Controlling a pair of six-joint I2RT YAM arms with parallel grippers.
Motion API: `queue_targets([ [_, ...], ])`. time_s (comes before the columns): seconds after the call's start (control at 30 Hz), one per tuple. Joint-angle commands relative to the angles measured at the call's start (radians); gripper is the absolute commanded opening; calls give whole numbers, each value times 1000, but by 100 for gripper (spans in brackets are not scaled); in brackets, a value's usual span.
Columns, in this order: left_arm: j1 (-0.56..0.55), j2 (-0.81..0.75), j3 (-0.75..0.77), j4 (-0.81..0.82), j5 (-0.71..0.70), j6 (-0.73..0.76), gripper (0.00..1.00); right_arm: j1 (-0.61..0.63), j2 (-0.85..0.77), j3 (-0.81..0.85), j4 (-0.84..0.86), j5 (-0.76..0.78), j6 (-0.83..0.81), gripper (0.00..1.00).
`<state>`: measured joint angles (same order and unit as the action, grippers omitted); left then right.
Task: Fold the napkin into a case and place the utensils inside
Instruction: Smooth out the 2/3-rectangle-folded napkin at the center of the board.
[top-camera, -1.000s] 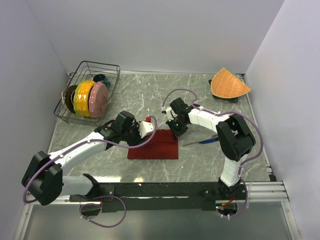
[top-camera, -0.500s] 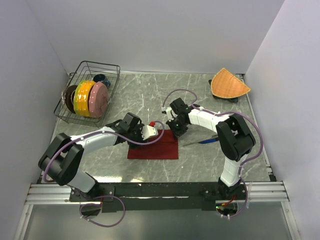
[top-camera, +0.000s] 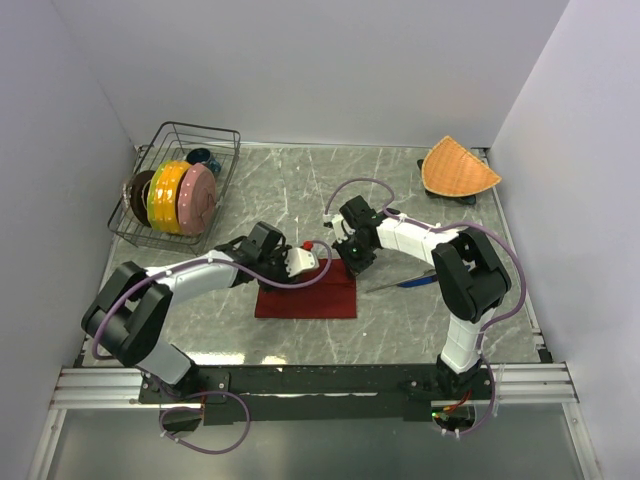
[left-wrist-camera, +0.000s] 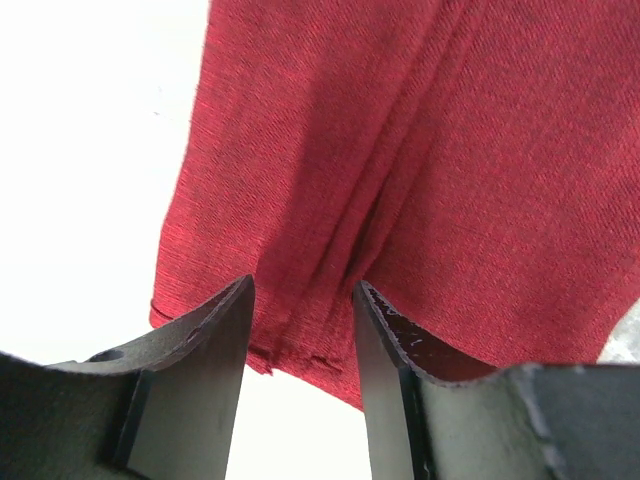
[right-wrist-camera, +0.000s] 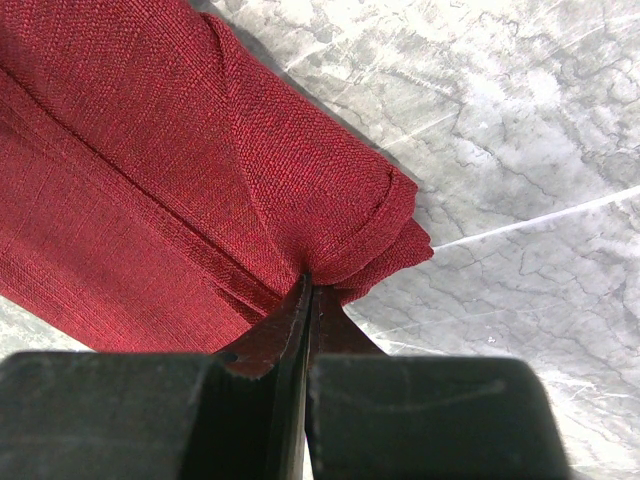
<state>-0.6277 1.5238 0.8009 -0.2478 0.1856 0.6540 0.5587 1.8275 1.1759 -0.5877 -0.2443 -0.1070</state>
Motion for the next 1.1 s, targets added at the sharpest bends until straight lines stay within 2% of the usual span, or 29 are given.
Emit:
queue_targets([
  [0.0, 2, 32, 47, 39, 3, 12, 50, 3, -37, 2, 19, 14, -13, 0],
  [0.17, 2, 53, 52, 27, 18, 32, 52, 3, -34, 5, 20, 10, -8, 0],
  [0.23, 2, 56, 55, 18, 26, 38, 45, 3, -34, 5, 20, 10, -8, 0],
  [0.27, 2, 56, 54, 10, 31, 42, 37, 4, -34, 7, 20, 11, -8, 0],
  [0.37, 0, 52, 60, -11, 57, 45, 20, 3, -34, 10, 20, 13, -10, 0],
  [0.57, 2, 21, 73, -54, 97, 32, 3, 0, -46, 30, 3, 14, -17, 0],
  [1.07, -26, -19, 67, -102, 149, -43, 1, -11, -91, 44, -61, 14, -49, 0],
])
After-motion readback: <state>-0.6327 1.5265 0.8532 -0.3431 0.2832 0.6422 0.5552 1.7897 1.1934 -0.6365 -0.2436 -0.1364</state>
